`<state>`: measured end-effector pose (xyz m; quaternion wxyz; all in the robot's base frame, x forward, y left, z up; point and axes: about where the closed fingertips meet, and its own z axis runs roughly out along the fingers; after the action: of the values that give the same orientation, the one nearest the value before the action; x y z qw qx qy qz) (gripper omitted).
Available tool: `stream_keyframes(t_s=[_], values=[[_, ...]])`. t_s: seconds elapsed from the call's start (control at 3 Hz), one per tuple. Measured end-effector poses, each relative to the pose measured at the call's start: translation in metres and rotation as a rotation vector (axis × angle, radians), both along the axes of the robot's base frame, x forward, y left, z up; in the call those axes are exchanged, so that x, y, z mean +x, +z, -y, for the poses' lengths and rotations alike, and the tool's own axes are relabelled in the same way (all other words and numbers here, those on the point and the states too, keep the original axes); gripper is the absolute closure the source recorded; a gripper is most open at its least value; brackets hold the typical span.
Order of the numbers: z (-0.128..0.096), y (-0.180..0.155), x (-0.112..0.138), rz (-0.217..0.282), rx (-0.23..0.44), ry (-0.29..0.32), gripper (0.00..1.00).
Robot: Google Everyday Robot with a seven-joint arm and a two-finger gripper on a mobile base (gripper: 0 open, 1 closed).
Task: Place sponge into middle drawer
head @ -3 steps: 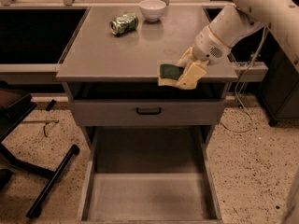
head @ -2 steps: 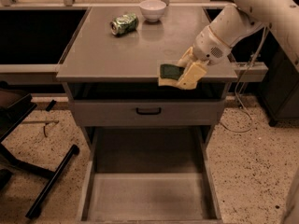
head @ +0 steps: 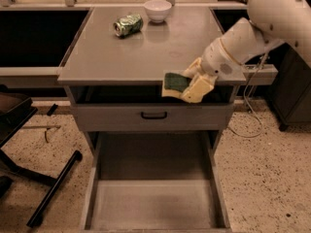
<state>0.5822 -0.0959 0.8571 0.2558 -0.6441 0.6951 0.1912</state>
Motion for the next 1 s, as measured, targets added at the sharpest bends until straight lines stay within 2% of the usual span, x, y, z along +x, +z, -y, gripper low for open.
stream_keyframes(t_s=[0.33,0.67,1.0], values=[[-0.002,-0.048,-0.039,-0.021,0.008,0.043,1.0],[-0.01,-0.097,-0.07,-0.076,-0.015,0.105,1.0],[-0.022,-0.129,-0.087,-0.144,-0.018,0.179,1.0]])
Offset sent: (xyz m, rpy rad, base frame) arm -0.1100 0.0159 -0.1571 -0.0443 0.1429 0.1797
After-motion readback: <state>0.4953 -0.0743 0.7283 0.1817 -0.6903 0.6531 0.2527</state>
